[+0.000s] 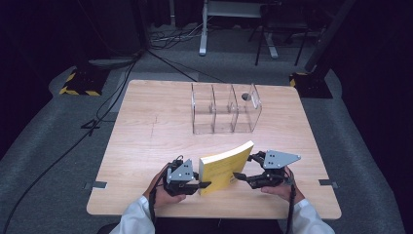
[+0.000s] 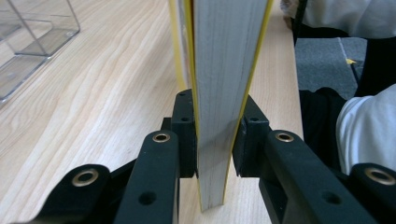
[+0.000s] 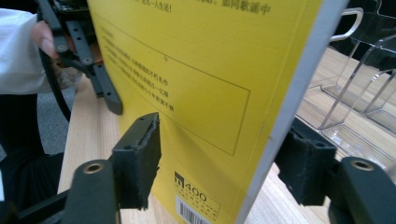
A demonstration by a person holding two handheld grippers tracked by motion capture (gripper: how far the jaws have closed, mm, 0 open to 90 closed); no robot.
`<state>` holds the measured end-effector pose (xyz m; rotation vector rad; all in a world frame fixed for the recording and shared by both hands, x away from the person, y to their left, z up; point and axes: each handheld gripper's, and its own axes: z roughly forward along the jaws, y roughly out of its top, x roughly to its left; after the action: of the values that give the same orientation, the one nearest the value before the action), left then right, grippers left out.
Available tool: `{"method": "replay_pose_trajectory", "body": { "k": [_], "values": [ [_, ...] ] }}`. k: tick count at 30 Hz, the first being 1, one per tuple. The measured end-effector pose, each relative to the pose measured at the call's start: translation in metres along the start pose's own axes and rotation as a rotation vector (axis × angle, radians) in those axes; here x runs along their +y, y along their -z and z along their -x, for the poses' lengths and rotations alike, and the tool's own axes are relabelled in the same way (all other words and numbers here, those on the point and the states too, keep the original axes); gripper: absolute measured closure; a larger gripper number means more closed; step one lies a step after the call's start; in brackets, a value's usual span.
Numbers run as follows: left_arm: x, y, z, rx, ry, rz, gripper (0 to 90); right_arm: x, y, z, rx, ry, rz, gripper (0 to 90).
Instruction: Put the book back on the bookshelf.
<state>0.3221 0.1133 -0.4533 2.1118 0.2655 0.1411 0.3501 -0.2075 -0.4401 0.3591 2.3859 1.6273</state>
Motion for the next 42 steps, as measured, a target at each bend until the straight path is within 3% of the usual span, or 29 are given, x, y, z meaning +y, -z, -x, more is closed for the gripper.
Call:
{"method": "replay_pose_trajectory", "body": {
  "k": [2, 3, 5, 7, 10, 19, 23, 26, 32, 35, 38, 42],
  "values": [
    [-0.001, 0.002, 0.0, 0.012, 0.001, -0.002, 71.6, -0.001, 0.002, 0.001, 0.012, -0.013, 0.007, 45.4],
    [-0.004, 0.005, -0.002, 0.034, 0.015, 0.002, 70.3, -0.002, 0.006, 0.003, 0.05, -0.02, 0.022, 50.0],
    [-0.006, 0.007, -0.003, 0.051, 0.017, 0.001, 67.4, -0.003, 0.007, 0.002, 0.065, -0.015, 0.022, 51.6],
    [-0.01, 0.01, -0.004, 0.094, 0.03, -0.011, 64.8, -0.003, 0.01, -0.001, 0.102, 0.003, 0.02, 54.5],
    [-0.013, 0.013, -0.006, 0.102, 0.042, -0.009, 63.1, -0.003, 0.011, -0.007, 0.14, 0.034, 0.012, 56.2],
    [-0.015, 0.014, -0.003, 0.089, 0.039, -0.001, 62.5, -0.003, 0.01, -0.013, 0.198, 0.049, 0.011, 61.6],
    [-0.016, 0.015, -0.001, 0.064, 0.035, 0.002, 64.2, -0.001, 0.002, -0.019, 0.212, 0.06, 0.003, 62.3],
    [-0.017, 0.015, 0.0, 0.057, 0.032, 0.006, 65.4, -0.002, -0.003, -0.022, 0.196, 0.065, 0.007, 68.5],
    [-0.017, 0.012, -0.001, 0.073, 0.043, 0.027, 64.7, -0.004, -0.008, -0.023, 0.18, 0.052, 0.013, 70.4],
    [-0.013, 0.003, -0.001, 0.07, 0.035, 0.034, 64.9, -0.006, -0.009, -0.024, 0.178, 0.055, 0.005, 70.8],
    [-0.004, -0.01, -0.004, 0.063, 0.011, 0.03, 64.8, -0.007, -0.005, -0.022, 0.135, 0.066, -0.005, 72.6],
    [0.002, -0.021, -0.009, 0.07, 0.01, 0.037, 64.1, -0.007, 0.002, -0.019, 0.095, 0.068, -0.008, 73.1]
  ]
}}
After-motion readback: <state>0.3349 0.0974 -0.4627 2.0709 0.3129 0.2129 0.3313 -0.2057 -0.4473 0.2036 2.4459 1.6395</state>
